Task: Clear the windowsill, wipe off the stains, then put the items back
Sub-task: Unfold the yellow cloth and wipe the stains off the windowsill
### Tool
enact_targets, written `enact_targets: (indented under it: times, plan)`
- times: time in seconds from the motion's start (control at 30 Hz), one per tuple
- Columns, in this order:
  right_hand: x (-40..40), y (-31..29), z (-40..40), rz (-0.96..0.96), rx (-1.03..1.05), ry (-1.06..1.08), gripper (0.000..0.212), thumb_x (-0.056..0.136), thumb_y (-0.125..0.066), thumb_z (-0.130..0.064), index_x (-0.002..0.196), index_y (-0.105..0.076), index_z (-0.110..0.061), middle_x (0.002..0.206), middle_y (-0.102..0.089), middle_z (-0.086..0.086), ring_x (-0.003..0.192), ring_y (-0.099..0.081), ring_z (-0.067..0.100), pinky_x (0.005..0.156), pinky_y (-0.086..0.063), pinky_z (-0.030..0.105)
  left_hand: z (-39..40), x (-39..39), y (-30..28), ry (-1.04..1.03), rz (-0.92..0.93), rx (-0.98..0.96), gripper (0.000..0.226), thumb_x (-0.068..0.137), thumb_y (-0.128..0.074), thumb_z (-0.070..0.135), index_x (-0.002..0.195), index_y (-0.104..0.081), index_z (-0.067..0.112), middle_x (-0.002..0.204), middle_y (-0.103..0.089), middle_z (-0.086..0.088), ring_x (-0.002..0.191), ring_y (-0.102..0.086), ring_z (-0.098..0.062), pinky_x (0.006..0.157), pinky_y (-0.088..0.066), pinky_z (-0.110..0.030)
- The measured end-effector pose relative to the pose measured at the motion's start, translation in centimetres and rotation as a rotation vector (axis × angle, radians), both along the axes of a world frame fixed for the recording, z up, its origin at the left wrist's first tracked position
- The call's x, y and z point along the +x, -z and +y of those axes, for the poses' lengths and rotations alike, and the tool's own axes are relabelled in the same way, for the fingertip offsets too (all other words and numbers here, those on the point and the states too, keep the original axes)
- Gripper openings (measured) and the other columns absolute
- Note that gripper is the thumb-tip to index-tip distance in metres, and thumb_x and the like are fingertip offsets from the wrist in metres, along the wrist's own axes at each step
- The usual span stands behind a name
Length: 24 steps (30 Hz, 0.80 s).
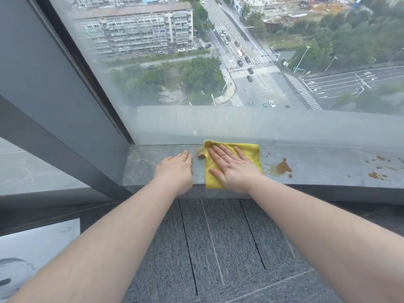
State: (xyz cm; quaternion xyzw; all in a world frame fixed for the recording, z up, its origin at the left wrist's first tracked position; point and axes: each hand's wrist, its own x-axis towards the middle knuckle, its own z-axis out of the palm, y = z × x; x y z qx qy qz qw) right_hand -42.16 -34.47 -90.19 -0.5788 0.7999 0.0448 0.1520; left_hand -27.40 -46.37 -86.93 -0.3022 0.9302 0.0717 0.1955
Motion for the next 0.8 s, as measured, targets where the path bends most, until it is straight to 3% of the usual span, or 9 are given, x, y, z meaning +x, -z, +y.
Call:
enact_targets:
  times: [0.13, 0.43, 0.67, 0.8]
  plan:
    - [-2.5, -1.2, 2.8, 0.055, 0.134, 0.131, 0.062, 0.1, -0.013, -0.054, 0.154, 0.006, -0.031, 0.161, 0.009, -0.015, 0.148, 0.01, 0.003, 0.122, 0.007, 0.039, -0.3, -0.2, -0.1, 0.018, -0.042, 0.008, 0.057, 0.1, -0.024, 0.02, 0.154, -0.008, 0.013, 0.163, -0.003, 0.0, 0.148, -0.015, -0.017, 0.119, -0.013, -0.033]
    - [-0.1, -3.5, 0.8, 0.079, 0.353, 0.255, 0.061, 0.101, -0.011, -0.046, 0.154, 0.01, -0.025, 0.162, 0.013, -0.009, 0.15, 0.01, 0.011, 0.121, 0.009, 0.045, -0.8, -0.8, -1.0, 0.003, -0.124, 0.051, 0.061, 0.095, -0.028, 0.015, 0.154, -0.01, 0.017, 0.162, -0.002, 0.006, 0.145, -0.026, -0.021, 0.112, -0.028, -0.039]
    - [-1.0, -0.6, 2.1, -0.029, 0.127, 0.272, 0.062, 0.099, -0.009, -0.053, 0.154, 0.011, -0.03, 0.161, 0.015, -0.014, 0.148, 0.015, 0.008, 0.12, 0.01, 0.045, 0.3, -2.1, -0.3, -0.059, -0.177, -0.026, 0.064, 0.093, -0.032, 0.02, 0.154, -0.012, 0.012, 0.162, -0.009, 0.001, 0.14, -0.036, -0.026, 0.105, -0.037, -0.041]
    - [-2.4, -0.1, 3.0, -0.026, 0.048, 0.176, 0.062, 0.098, -0.008, -0.056, 0.153, 0.008, -0.033, 0.161, 0.012, -0.016, 0.148, 0.013, 0.006, 0.12, 0.011, 0.045, 2.5, -2.9, -0.4, -0.123, -0.062, -0.105, 0.049, 0.097, -0.031, 0.019, 0.145, -0.032, 0.007, 0.153, -0.032, -0.007, 0.138, -0.035, -0.022, 0.11, -0.028, -0.036]
